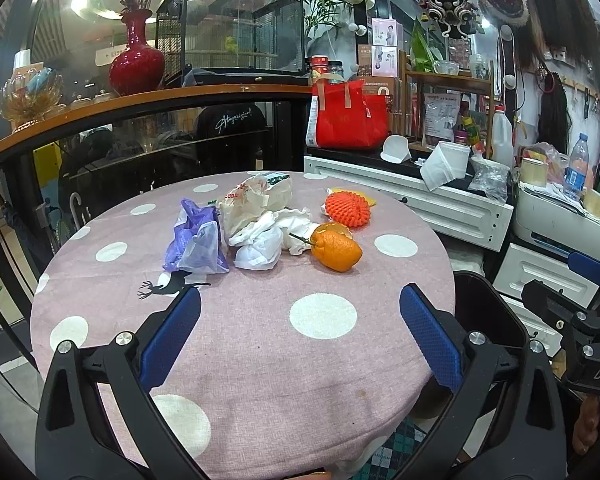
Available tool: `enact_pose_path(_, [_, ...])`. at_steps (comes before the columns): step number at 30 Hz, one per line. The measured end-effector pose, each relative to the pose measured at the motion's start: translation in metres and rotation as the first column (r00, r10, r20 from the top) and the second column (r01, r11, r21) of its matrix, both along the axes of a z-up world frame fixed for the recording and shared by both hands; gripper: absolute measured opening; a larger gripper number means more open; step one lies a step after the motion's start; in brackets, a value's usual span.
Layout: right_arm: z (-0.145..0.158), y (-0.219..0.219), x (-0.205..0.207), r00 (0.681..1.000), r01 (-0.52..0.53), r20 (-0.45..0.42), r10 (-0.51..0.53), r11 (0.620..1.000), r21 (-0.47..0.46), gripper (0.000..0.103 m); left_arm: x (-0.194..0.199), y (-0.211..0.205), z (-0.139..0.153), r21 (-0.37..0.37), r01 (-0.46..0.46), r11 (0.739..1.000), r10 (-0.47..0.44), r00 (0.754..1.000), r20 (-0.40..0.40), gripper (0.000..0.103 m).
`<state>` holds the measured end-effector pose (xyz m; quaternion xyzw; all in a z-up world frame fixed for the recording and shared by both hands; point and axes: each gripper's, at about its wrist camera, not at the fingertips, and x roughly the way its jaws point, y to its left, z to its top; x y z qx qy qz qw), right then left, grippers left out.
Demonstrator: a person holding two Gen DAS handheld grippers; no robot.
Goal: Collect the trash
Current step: 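Move both grippers toward the trash pile on the table, then grasp the orange peel with the right gripper while the left gripper grasps the purple bag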
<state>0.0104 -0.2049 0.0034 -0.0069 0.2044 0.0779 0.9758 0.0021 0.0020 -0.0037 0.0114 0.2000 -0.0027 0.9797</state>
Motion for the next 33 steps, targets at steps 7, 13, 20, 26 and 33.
enact_pose_path(7, [-0.005,-0.002,0.002,1.0,0.0,-0.01,0.0,1.0,0.003,0.097,0.001,0.001,-0.001,0.002,0.0,1.0,0.001,1.0,-0.01,0.098])
enact_pose_path(13, [-0.015,-0.001,0.011,0.998,-0.01,-0.06,0.01,1.0,-0.008,0.097,0.011,0.003,-0.011,0.004,0.0,1.0,0.0,0.996,-0.084,0.098])
enact_pose_path(20, [-0.032,0.007,0.05,0.971,-0.086,-0.228,0.077,0.996,-0.03,0.097,0.038,0.027,-0.03,-0.058,-0.008,0.998,-0.004,0.979,-0.202,0.098])
enact_pose_path(26, [-0.037,0.028,0.088,0.938,-0.19,-0.305,0.165,0.98,-0.053,0.097,0.052,0.052,-0.038,-0.107,-0.048,0.993,0.022,0.972,-0.233,0.098])
enact_pose_path(33, [-0.042,0.054,0.146,0.881,-0.308,-0.394,0.263,0.95,-0.054,0.097,0.097,0.087,-0.043,-0.162,-0.047,0.986,-0.01,0.943,-0.334,0.098])
